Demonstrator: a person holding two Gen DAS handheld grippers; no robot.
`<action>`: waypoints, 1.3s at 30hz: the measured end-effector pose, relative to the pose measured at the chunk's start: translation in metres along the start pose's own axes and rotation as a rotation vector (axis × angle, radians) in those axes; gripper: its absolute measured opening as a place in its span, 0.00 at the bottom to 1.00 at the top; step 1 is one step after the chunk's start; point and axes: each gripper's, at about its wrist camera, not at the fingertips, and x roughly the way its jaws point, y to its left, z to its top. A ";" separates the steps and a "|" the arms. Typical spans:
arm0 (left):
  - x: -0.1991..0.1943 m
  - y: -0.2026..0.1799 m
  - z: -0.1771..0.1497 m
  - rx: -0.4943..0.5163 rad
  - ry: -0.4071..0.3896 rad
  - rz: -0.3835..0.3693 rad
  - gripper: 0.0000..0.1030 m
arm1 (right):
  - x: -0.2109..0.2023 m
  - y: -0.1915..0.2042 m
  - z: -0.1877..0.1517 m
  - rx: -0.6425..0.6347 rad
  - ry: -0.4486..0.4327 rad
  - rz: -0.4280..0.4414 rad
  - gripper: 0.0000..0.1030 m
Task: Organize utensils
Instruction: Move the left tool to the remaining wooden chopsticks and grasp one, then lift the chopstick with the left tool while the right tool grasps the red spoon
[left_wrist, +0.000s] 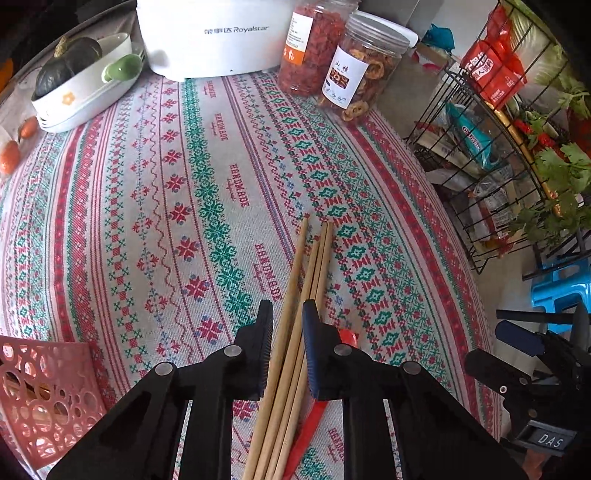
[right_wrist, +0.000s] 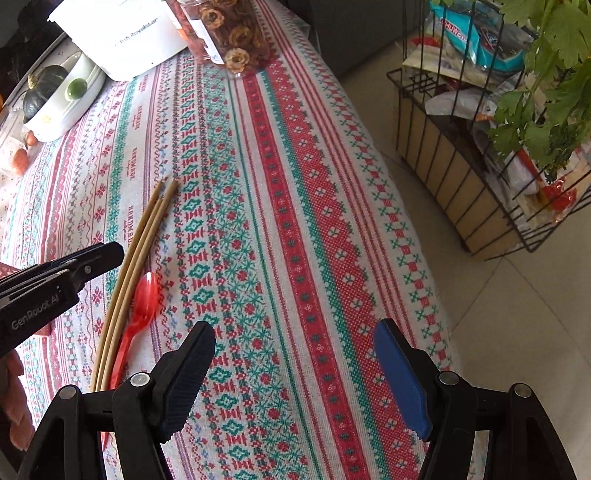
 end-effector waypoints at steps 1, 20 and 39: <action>0.004 0.000 0.002 0.001 0.004 0.004 0.14 | 0.000 0.000 0.000 0.000 0.001 0.001 0.73; 0.001 -0.013 0.003 0.105 -0.040 0.099 0.06 | 0.004 0.015 0.004 -0.027 0.000 -0.011 0.73; -0.173 0.051 -0.120 0.098 -0.315 -0.008 0.05 | 0.021 0.063 0.009 -0.039 0.007 0.054 0.72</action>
